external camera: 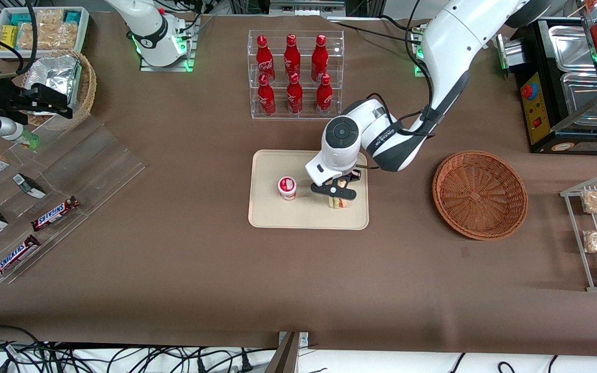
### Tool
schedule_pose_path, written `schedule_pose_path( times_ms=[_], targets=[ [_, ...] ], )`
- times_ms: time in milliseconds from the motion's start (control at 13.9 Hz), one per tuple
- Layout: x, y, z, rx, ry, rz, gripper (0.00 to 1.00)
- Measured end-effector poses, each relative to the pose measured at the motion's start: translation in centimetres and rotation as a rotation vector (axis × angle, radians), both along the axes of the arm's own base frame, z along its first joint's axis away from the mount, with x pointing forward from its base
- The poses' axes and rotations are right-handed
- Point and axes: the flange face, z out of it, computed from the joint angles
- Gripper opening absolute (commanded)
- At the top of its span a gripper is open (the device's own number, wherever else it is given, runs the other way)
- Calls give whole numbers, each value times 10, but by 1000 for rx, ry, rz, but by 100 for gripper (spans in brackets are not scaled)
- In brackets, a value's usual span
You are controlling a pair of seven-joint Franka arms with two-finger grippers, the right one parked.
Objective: Place sandwich from basket to tray
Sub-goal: 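Lower the sandwich onto the tray beside the red cup and release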
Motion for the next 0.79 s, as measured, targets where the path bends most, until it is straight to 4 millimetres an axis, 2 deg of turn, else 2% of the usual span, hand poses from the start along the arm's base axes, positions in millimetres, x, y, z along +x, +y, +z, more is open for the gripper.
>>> schedule_pose_path(
  times_ms=[72,216,288,577,649,793],
  targets=[
    [0,0,-2,1,3,0,36],
    [-1,0,-4,3,6,12,76],
    [-1,0,-5,3,6,21,100],
    [6,0,4,-6,-12,46,100],
    [13,1,15,-15,-31,63,100],
    [31,9,55,-39,-97,133,100]
  ],
)
